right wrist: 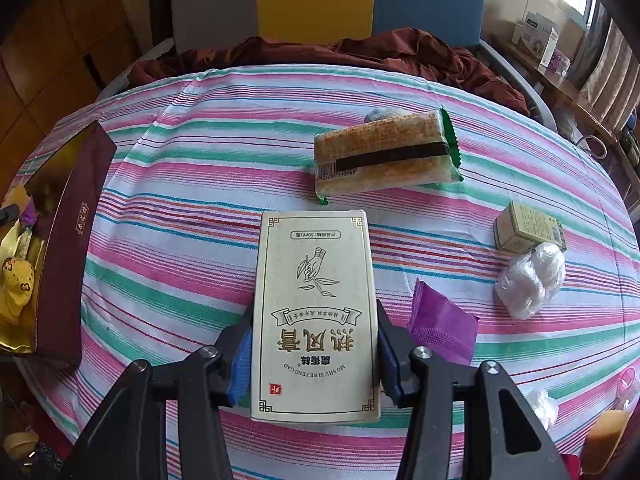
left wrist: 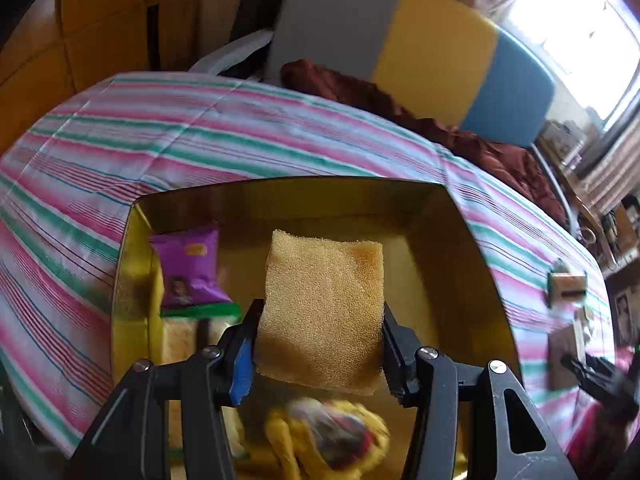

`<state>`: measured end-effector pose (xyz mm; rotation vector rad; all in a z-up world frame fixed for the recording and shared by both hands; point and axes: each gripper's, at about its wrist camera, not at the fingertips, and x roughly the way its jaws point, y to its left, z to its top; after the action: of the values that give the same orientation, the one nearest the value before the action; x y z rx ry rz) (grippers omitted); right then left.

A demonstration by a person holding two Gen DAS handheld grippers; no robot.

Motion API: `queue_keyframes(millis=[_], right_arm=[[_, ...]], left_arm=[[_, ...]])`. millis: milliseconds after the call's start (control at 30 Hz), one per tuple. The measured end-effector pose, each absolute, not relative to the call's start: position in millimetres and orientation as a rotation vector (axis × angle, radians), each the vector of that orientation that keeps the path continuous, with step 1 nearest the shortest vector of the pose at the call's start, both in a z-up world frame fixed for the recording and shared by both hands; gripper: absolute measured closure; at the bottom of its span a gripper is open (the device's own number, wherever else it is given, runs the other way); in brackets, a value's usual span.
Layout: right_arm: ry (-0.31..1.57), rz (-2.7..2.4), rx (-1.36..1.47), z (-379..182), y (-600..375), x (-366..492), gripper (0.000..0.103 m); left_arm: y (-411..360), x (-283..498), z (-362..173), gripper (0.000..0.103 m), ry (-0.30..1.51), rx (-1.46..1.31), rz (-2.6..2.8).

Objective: Organize objects
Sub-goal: 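Carry the sponge into the gold tray and open the left tool while the right tool carries the box, then lower the cream box into the gold tray and open the right tool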

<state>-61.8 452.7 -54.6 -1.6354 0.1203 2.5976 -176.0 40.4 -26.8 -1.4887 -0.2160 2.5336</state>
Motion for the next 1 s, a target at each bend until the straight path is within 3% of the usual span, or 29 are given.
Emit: queue_keyframes(millis=[267, 333, 433, 567, 800, 1000], right_arm=[[0.122, 2.598, -1.635, -54.5, 453.1, -62.1, 0.052], [0.123, 2.597, -1.635, -54.6, 452.8, -62.2, 0.052], [0.121, 2.598, -1.635, -54.7, 452.9, -62.2, 0.052], [0.119, 2.596, -1.633, -54.9, 453.1, -62.7, 0.052], [0.109, 2.567, -1.617, -51.9, 448.3, -60.5, 0.052], [0.153, 2.712, -1.544, -15.4, 404.7, -63.5, 0.052]], left_arm=[[13.5, -221.8, -58.4, 0.047, -0.213, -1.665, 2.631], [5.3, -218.7, -58.8, 0.047, -0.303, -1.653, 2.616], [4.9, -204.8, -50.0, 0.043, -0.281, -1.616, 2.631], [-6.3, -184.3, -30.2, 0.021, -0.269, -1.503, 2.688], [-31.9, -157.9, -2.5, 0.022, -0.312, -1.374, 2.728], [-62.2, -120.6, 19.2, 0.022, -0.308, -1.254, 2.817]])
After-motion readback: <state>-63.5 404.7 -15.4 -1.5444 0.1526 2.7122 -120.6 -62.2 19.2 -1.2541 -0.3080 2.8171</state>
